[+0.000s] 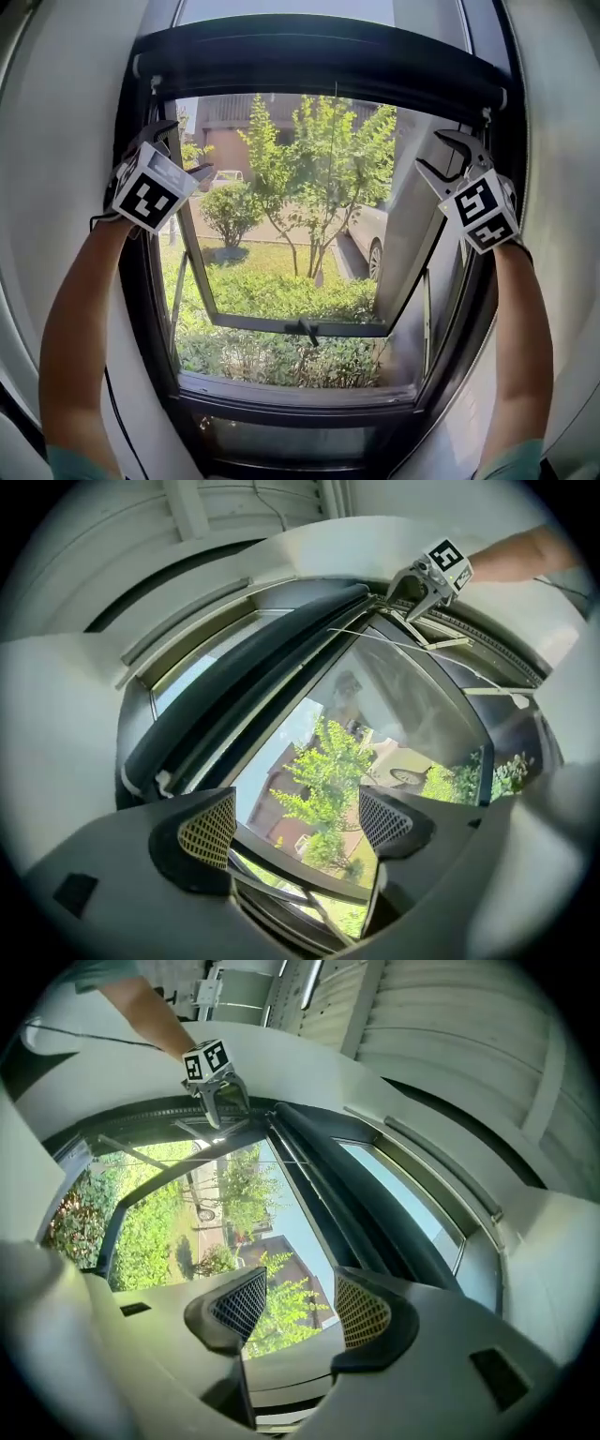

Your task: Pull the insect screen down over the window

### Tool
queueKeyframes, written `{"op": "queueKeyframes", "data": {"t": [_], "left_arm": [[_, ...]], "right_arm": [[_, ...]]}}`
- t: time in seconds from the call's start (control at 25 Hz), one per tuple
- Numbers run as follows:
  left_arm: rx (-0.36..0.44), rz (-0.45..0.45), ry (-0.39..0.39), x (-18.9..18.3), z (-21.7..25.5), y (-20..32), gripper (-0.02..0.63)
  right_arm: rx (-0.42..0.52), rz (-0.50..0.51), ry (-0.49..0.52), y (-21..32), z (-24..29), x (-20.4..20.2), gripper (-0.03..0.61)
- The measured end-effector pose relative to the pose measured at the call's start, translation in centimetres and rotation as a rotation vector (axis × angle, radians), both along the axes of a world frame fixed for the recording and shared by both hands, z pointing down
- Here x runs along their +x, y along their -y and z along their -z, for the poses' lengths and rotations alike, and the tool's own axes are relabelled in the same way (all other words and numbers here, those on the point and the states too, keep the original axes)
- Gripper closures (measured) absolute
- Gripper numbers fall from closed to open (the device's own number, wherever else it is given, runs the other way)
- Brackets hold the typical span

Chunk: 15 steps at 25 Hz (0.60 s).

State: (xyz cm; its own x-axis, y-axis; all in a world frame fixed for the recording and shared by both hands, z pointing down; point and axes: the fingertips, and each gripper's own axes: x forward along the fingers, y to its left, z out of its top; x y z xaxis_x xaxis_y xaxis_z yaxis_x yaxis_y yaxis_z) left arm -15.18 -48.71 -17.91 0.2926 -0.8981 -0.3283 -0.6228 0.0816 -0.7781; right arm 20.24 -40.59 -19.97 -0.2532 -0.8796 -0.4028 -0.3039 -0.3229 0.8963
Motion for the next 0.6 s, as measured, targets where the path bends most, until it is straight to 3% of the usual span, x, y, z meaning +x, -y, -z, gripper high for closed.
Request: {"op": "queueKeyframes", "data": {"t": [0.08,0.4,0.6], "left_arm": [[0.047,0.031,0.028,-0.4,2.4,-0.5,0.209],[0.09,0.127,0.126,-1.1,7.8,0.7,0.184],[0.052,0.167,0.171,-1.4,8.3,2.3,0.176]], "right_arm": [[0.015,-0.029,-0.016,0.0,1.7,0.1,0.371],[0.054,-0.198,-0.086,0.6,7.3,0.4,0.354],[0.042,-0.285,-0.136,0.6,8.6,1.1,0.351]]}}
